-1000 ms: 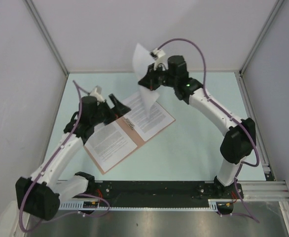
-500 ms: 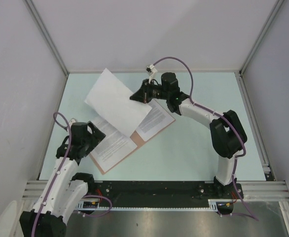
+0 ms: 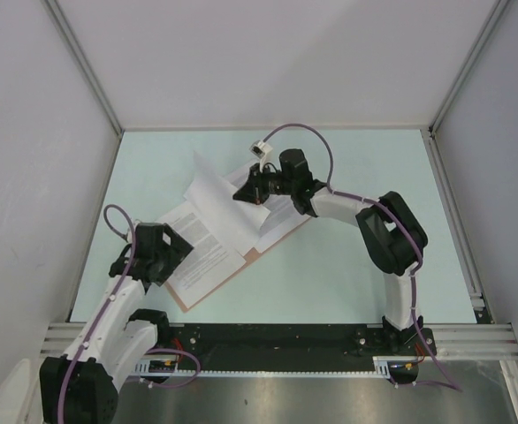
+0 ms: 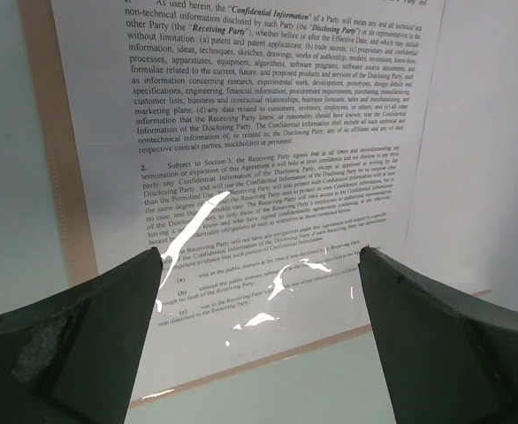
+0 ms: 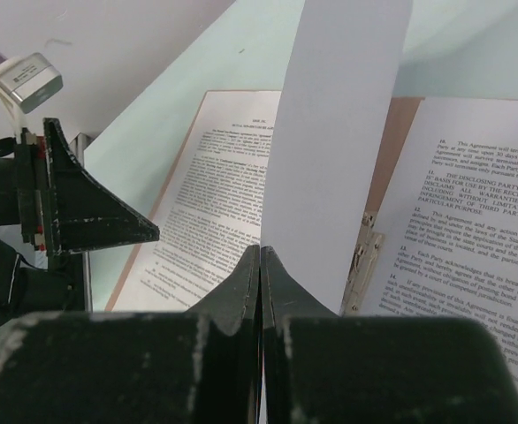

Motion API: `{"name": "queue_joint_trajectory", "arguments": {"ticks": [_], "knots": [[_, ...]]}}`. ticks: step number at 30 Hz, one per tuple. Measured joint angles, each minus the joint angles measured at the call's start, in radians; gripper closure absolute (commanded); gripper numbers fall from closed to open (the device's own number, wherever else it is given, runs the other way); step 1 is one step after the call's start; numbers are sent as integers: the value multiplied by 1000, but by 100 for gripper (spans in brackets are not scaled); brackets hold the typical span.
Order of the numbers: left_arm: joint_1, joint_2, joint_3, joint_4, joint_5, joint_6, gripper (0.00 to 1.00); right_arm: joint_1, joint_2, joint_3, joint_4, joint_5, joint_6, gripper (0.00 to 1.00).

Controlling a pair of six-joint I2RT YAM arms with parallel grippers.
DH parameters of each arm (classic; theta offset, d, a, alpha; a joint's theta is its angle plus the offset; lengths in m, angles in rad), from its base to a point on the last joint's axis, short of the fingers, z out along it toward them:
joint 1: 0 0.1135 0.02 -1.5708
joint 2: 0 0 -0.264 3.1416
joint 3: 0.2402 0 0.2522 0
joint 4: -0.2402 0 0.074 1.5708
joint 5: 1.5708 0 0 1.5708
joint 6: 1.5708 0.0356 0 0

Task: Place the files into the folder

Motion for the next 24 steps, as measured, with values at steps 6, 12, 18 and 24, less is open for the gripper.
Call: {"name": "queue_joint_trajectory", "arguments": {"ticks": [6,12,18,24], "knots": [[0,-15,-2,5,-3,-7,0,24,0,0,6,65,4,100],[0,-16,-2,5,-2,-7,0,7,0,11,-44,118,40,100],[0,-22,-2,5,-2,-7,0,-10,0,13,-175,180,114,100],[0,-27,-2,5,-2,-7,0,-13,-47,-15,-263,277,170,100]]}}
